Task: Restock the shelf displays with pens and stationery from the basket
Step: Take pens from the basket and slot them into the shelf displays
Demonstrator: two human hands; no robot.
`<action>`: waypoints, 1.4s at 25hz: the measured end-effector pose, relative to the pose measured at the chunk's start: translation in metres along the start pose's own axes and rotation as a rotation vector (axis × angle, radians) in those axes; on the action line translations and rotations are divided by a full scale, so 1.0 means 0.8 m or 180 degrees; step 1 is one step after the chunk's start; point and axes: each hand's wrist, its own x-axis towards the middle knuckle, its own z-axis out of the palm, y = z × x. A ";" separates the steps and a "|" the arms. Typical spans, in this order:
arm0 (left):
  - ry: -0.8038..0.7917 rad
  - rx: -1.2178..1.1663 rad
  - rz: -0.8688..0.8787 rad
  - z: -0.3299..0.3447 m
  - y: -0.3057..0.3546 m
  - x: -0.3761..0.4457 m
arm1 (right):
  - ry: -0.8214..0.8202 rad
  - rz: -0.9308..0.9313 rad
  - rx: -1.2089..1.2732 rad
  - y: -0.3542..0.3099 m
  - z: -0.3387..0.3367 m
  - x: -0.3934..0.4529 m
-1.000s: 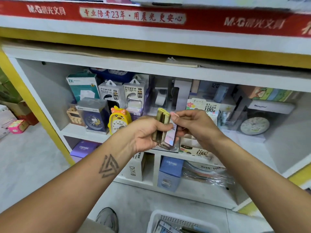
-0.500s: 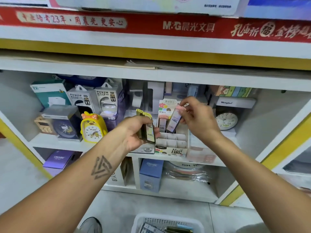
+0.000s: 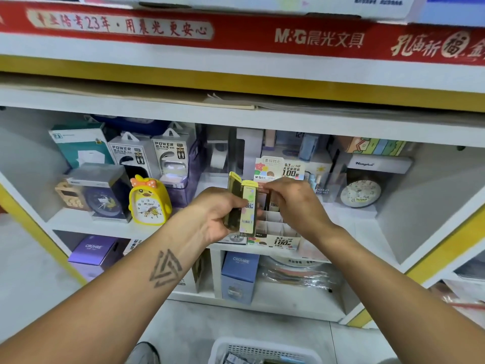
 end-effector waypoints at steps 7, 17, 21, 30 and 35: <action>-0.0132 0.0113 0.0062 0.015 -0.007 0.004 | -0.0107 0.1331 0.2172 -0.014 -0.018 0.007; 0.0097 0.0382 -0.0127 0.025 -0.005 0.005 | 0.0569 0.0450 0.0402 0.019 -0.047 -0.010; -0.0167 0.0264 -0.0185 0.027 -0.003 0.000 | 0.0424 0.0166 0.0087 0.025 -0.031 -0.008; -0.0320 0.0395 0.0258 0.035 -0.005 -0.002 | -0.0021 0.1327 0.2348 -0.005 -0.032 0.000; 0.0101 0.1053 0.0966 0.038 -0.021 0.007 | 0.0107 0.1341 0.2693 -0.005 -0.044 -0.002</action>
